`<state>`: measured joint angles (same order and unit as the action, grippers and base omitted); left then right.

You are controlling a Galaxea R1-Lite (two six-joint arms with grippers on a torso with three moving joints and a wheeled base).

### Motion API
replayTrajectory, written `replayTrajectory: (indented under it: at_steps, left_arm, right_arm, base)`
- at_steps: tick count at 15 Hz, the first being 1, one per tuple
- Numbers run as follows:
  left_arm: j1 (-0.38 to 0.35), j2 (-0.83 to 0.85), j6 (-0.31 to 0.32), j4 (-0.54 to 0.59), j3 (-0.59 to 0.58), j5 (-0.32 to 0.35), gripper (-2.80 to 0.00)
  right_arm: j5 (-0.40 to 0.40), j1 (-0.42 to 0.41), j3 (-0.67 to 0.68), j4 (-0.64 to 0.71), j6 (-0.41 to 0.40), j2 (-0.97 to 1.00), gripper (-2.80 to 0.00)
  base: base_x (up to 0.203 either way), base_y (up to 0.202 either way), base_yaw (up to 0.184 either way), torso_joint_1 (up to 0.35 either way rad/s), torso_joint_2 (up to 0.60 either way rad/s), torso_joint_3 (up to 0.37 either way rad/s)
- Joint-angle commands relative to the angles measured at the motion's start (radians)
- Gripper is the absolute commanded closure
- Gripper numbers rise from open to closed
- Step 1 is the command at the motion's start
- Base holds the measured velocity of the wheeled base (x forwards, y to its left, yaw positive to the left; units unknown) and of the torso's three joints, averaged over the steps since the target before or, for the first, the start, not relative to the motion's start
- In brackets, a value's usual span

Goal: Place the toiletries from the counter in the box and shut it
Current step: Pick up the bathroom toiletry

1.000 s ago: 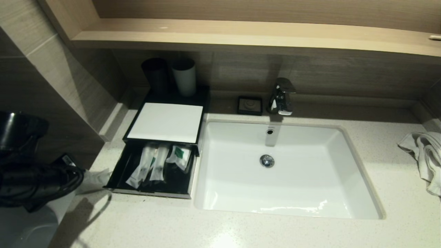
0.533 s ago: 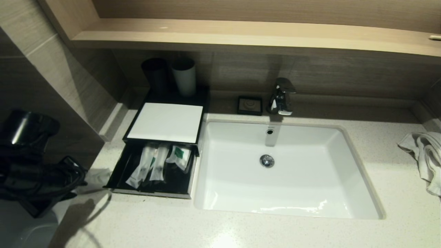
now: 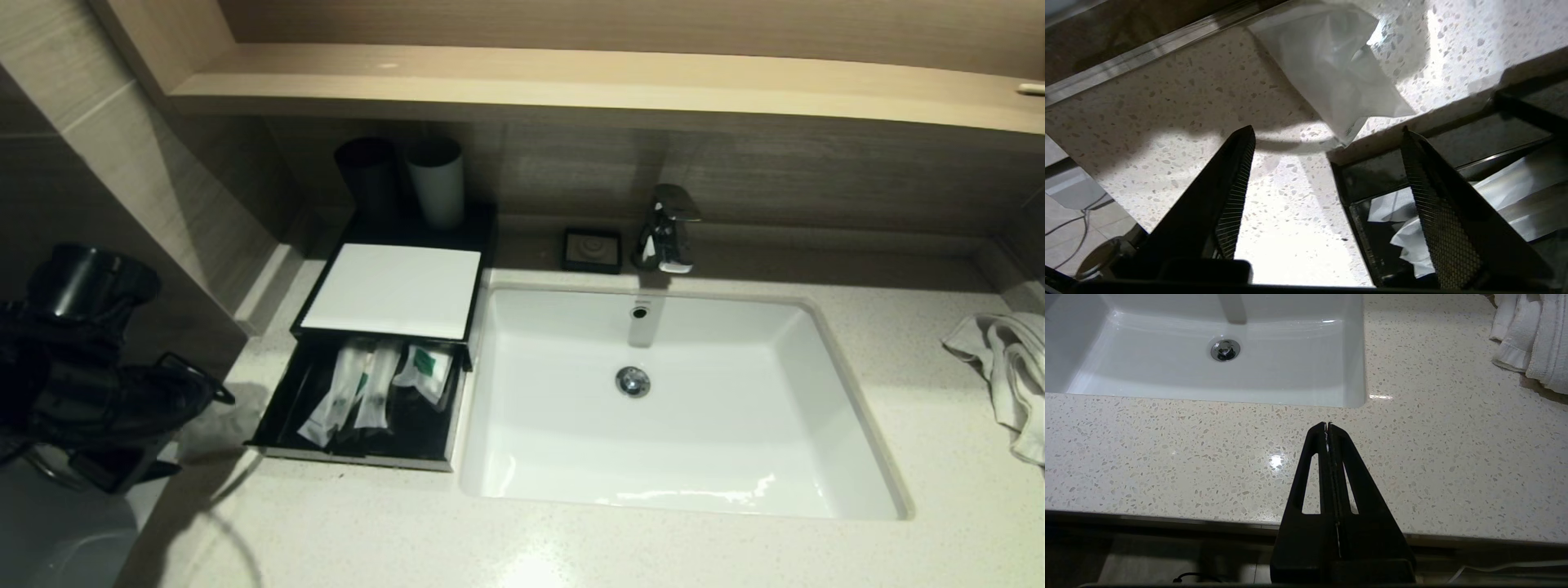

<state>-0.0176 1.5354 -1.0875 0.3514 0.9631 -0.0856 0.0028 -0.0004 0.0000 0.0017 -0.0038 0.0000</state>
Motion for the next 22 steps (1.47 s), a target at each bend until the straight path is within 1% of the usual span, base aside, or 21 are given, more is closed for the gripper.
replayTrajectory:
  at_steps: [1,5,10,13,22]
  left_arm:
    - [-0.004,0.029,-0.012,0.004,0.033,-0.002,-2.80]
    - [-0.027,0.094,-0.015,0.007,0.069,0.000,-2.80]
    - [-0.027,0.124,-0.023,0.020,0.089,0.000,-2.80]
    - [-0.027,0.154,-0.025,0.018,0.094,0.021,-2.80]
    - [-0.027,0.178,-0.028,0.015,0.095,0.021,-2.80]
  right_arm:
    - [0.000,-0.001,0.000,0.000,-0.001,0.000,0.00]
    - [0.000,-0.001,0.000,0.000,-0.001,0.000,0.00]
    - [0.000,0.000,0.000,0.000,-0.001,0.000,0.00]
    - [0.000,0.000,0.000,0.000,-0.001,0.000,0.00]
    - [0.000,0.000,0.000,0.000,-0.001,0.000,0.00]
  base:
    - [0.000,0.000,0.000,0.000,0.00,0.000]
    - [0.000,0.000,0.000,0.000,0.00,0.000]
    - [0.000,0.000,0.000,0.000,0.00,0.000]
    - [0.000,0.000,0.000,0.000,0.00,0.000]
    - [0.000,0.000,0.000,0.000,0.00,0.000]
